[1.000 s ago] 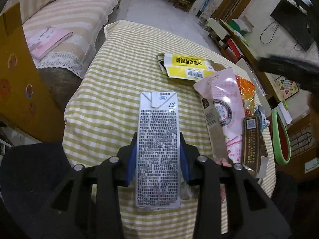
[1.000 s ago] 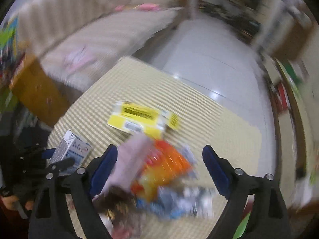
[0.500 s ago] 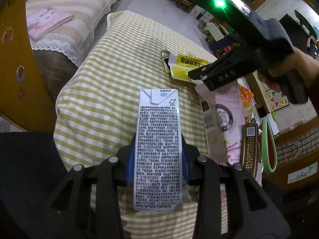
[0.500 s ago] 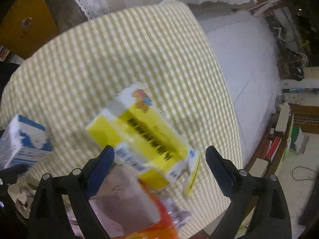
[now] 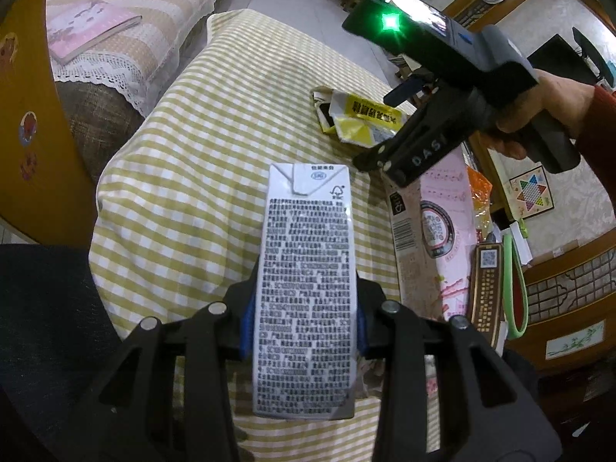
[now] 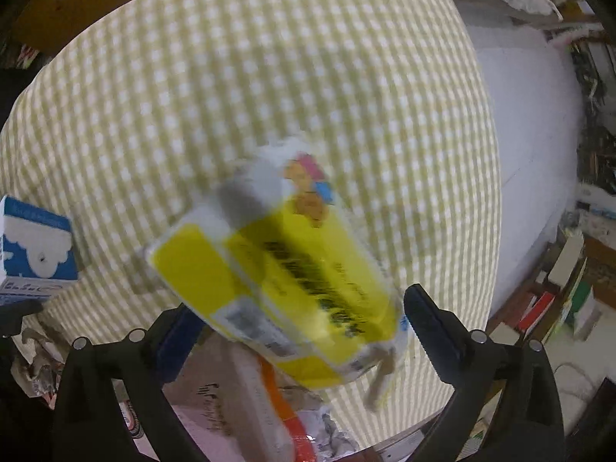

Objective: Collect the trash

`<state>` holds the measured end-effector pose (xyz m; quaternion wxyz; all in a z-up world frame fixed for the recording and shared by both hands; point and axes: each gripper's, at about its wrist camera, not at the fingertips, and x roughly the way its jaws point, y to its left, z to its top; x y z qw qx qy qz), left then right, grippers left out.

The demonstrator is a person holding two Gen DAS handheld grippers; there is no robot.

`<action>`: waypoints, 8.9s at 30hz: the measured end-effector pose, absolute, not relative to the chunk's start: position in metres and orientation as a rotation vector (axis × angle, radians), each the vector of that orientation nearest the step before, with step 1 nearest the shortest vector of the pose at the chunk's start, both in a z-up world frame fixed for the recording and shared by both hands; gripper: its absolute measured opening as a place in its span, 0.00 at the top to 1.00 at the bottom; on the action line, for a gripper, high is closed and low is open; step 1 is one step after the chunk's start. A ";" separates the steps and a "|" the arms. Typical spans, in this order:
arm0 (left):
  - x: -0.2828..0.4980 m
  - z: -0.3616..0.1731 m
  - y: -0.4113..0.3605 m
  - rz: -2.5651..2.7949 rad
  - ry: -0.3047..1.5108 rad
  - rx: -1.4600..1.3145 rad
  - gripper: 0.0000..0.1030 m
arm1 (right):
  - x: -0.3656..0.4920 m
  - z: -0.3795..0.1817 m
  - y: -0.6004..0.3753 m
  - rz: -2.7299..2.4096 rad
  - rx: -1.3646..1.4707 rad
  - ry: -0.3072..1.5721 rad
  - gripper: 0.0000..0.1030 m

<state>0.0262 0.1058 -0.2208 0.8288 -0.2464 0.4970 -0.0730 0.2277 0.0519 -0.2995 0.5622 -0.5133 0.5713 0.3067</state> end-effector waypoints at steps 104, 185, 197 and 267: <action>0.025 -0.094 -0.068 -0.400 0.828 -0.031 0.65 | -0.029 -0.125 -0.284 0.058 0.219 0.817 0.51; 0.030 -0.136 -0.230 -0.782 0.993 0.115 0.62 | -0.055 -0.158 -0.447 -0.193 0.575 0.817 0.69; 0.082 -0.134 -0.347 -0.873 0.942 0.124 0.53 | -0.025 -0.161 -0.540 -0.292 0.649 0.743 0.64; 0.045 -0.146 0.085 -0.165 0.938 -0.417 0.52 | 0.079 -0.147 -0.139 0.386 0.028 0.979 0.41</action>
